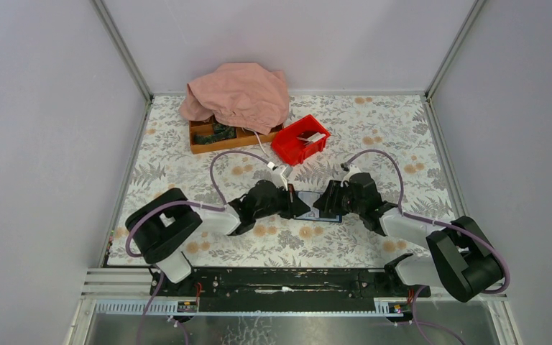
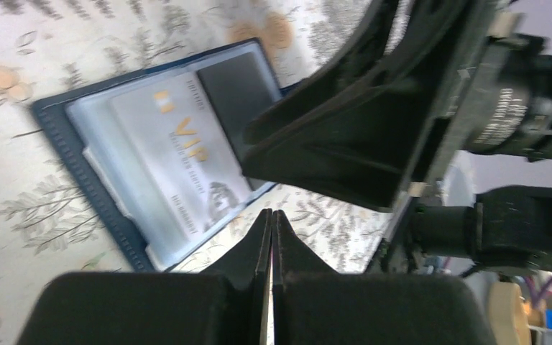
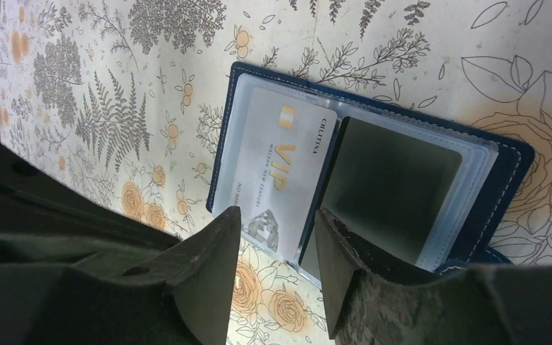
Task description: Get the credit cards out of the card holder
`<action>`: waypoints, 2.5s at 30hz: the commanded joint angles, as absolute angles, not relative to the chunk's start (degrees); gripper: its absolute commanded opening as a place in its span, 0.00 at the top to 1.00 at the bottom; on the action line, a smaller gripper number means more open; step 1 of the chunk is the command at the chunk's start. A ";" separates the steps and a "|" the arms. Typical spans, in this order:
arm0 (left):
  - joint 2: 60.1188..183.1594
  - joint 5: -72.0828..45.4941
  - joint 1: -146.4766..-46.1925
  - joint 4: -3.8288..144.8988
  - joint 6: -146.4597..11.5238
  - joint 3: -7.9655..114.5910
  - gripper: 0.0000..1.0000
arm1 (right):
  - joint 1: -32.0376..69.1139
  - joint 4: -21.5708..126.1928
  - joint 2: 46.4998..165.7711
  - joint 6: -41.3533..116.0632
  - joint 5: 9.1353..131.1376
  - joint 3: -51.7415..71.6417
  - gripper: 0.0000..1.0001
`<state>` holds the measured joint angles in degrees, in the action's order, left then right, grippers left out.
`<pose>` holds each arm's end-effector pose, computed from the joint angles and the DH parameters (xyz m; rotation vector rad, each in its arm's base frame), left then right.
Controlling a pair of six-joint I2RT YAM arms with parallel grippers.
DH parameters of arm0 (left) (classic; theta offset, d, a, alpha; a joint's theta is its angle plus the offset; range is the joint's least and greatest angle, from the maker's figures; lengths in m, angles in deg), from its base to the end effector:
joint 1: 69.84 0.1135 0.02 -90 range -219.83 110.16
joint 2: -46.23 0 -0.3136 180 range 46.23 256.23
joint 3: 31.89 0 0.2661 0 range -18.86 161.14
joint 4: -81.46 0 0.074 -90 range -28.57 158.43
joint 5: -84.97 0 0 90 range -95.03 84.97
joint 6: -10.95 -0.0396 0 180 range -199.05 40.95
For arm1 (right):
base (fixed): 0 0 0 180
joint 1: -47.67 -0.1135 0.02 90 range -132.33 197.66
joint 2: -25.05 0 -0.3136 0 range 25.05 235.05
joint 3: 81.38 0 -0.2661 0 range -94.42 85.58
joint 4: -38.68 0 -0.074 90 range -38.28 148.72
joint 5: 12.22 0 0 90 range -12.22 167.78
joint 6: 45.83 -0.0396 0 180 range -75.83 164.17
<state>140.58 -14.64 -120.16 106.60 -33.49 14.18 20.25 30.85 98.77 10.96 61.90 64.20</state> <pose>0.2023 -0.2542 0.1832 0.2124 2.1833 -1.1968 0.2024 0.1172 0.1875 -0.0614 2.2363 0.8994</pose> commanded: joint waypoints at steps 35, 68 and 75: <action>156.08 -23.54 -115.11 131.54 -20.78 9.18 1.00 | 21.37 15.31 105.38 5.19 54.98 68.02 0.46; 156.36 -24.49 -115.01 131.32 -21.02 9.96 1.00 | 22.55 1.25 109.63 0.35 47.99 69.72 0.89; 156.52 -24.57 -114.84 131.72 -20.66 9.91 1.00 | 23.05 6.69 106.85 2.69 49.66 69.51 1.00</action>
